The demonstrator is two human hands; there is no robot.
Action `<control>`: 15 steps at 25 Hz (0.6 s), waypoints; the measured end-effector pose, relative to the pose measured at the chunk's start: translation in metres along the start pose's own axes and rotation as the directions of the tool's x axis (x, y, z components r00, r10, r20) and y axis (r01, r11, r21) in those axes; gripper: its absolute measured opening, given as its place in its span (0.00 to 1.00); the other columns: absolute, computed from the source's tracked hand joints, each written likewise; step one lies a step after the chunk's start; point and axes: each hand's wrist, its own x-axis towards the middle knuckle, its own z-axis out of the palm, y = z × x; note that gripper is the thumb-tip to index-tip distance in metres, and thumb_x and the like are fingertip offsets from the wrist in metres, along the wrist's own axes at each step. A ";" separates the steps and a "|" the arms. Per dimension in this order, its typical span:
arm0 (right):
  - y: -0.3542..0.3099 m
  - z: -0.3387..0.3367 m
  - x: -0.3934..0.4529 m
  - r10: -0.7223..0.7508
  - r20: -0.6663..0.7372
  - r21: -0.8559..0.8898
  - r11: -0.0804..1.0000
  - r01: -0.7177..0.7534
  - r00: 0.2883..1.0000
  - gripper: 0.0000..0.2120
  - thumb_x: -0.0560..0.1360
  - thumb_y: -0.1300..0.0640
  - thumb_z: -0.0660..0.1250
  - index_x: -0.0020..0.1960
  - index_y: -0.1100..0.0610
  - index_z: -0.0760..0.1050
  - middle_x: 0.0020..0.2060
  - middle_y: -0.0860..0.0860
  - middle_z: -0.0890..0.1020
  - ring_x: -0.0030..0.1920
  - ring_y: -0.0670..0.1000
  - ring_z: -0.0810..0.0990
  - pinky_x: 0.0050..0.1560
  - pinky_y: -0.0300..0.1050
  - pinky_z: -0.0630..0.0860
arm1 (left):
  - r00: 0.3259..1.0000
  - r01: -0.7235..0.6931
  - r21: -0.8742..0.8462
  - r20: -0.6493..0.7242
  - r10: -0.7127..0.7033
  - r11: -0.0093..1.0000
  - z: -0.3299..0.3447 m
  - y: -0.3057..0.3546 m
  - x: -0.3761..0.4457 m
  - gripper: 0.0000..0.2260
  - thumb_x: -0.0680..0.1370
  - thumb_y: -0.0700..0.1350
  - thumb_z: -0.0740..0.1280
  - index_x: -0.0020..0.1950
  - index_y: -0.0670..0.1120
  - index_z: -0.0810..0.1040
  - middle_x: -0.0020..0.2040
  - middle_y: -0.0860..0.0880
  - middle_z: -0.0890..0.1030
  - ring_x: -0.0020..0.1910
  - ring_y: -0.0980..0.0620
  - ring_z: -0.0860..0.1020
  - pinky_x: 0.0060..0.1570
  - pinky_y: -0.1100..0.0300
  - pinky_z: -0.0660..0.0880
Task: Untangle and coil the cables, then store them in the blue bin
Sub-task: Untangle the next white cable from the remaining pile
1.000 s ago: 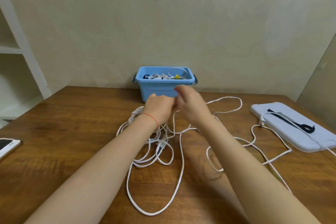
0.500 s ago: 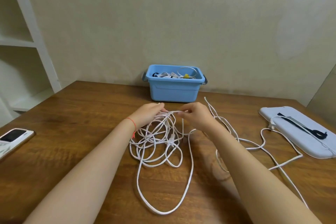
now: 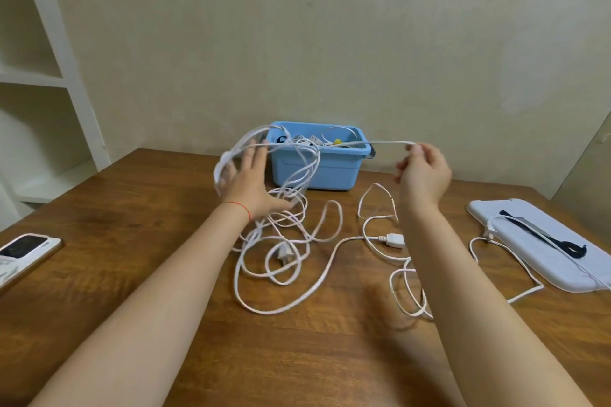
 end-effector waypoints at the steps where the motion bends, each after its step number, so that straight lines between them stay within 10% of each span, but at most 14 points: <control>1: 0.000 -0.008 0.010 0.024 -0.082 0.007 1.000 -0.023 0.996 0.07 0.75 0.56 0.61 0.46 0.53 0.79 0.34 0.53 0.78 0.35 0.51 0.75 0.38 0.46 0.73 | 0.998 0.067 -0.021 -0.002 -0.067 0.998 -0.002 -0.006 0.002 0.59 0.63 0.65 0.77 0.81 0.55 0.41 0.82 0.50 0.42 0.79 0.38 0.50 0.76 0.39 0.54; 5: 0.012 -0.030 0.023 0.086 -0.105 -0.169 0.980 -0.103 0.991 0.09 0.69 0.53 0.59 0.40 0.50 0.78 0.39 0.52 0.81 0.40 0.55 0.77 0.45 0.55 0.77 | 0.976 0.147 -0.076 0.172 -0.133 0.986 -0.003 -0.008 -0.001 0.47 0.66 0.67 0.75 0.78 0.49 0.64 0.76 0.43 0.66 0.72 0.42 0.69 0.66 0.45 0.72; 7: 0.013 -0.029 0.012 0.101 -0.033 -0.252 0.962 -0.106 0.994 0.10 0.72 0.56 0.60 0.40 0.50 0.80 0.37 0.50 0.81 0.40 0.54 0.77 0.43 0.51 0.75 | 0.997 0.074 -0.040 0.033 -0.072 0.996 -0.007 0.010 -0.009 0.24 0.74 0.66 0.67 0.53 0.47 0.84 0.51 0.45 0.84 0.49 0.46 0.81 0.42 0.55 0.76; 9: 0.013 -0.029 0.007 0.106 0.035 -0.279 0.956 -0.092 0.994 0.11 0.74 0.58 0.60 0.41 0.53 0.81 0.35 0.51 0.79 0.37 0.52 0.74 0.39 0.48 0.72 | 0.985 0.024 0.005 -0.170 -0.023 1.000 -0.011 0.032 -0.019 0.21 0.80 0.58 0.60 0.38 0.46 0.81 0.35 0.48 0.80 0.36 0.46 0.78 0.31 0.60 0.67; 12: 0.002 -0.028 -0.005 0.070 0.220 -0.237 0.971 -0.017 0.973 0.09 0.72 0.62 0.59 0.38 0.61 0.77 0.30 0.53 0.73 0.31 0.50 0.67 0.32 0.44 0.65 | 0.973 -0.201 -0.163 -0.150 0.177 0.966 -0.005 0.065 -0.024 0.10 0.80 0.51 0.63 0.53 0.49 0.82 0.49 0.49 0.82 0.50 0.48 0.79 0.43 0.56 0.76; 15: -0.012 -0.029 -0.013 -0.025 0.393 -0.174 0.980 0.101 0.919 0.07 0.70 0.62 0.57 0.37 0.62 0.73 0.29 0.55 0.69 0.30 0.51 0.65 0.30 0.42 0.62 | 0.917 -0.280 -0.459 0.131 0.376 0.843 0.009 0.100 -0.032 0.19 0.80 0.51 0.67 0.71 0.53 0.72 0.66 0.51 0.76 0.65 0.51 0.73 0.65 0.49 0.72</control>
